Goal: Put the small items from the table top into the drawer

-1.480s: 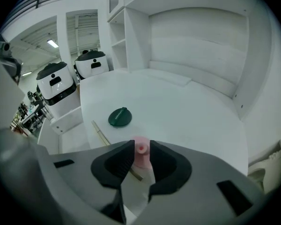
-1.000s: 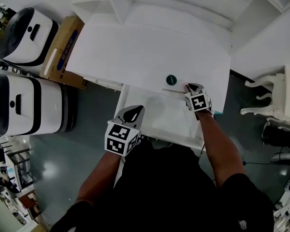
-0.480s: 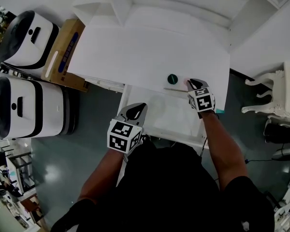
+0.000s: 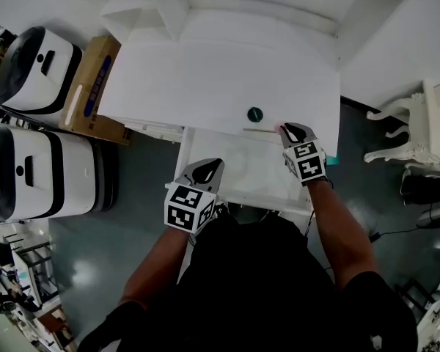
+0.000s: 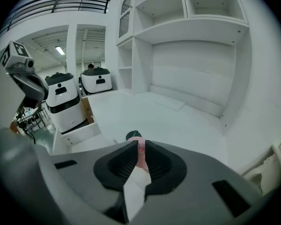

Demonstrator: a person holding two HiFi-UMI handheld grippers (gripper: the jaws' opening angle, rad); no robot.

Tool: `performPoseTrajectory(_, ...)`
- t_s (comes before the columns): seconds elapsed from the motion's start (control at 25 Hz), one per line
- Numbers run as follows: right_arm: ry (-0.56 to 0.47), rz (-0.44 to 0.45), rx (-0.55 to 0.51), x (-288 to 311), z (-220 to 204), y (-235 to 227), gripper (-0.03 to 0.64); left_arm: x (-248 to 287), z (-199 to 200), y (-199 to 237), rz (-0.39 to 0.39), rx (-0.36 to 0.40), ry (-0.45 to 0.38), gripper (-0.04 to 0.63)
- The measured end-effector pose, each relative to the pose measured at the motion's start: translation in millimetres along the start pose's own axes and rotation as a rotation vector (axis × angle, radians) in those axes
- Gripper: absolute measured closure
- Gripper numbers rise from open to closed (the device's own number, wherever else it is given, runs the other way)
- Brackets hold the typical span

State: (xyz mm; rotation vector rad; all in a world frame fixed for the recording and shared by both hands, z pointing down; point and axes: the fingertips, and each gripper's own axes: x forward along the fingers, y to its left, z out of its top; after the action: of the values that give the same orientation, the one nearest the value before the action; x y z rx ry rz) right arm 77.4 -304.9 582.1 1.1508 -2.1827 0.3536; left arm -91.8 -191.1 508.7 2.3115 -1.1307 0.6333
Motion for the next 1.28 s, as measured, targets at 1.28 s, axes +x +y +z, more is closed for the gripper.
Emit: performPoseTrajectory(1.28, 0.358, 0.208, -0.161, 61, -181, 107, 0.557, 1, -35, -7, -0.002, -0.004, 0.105, 0.592)
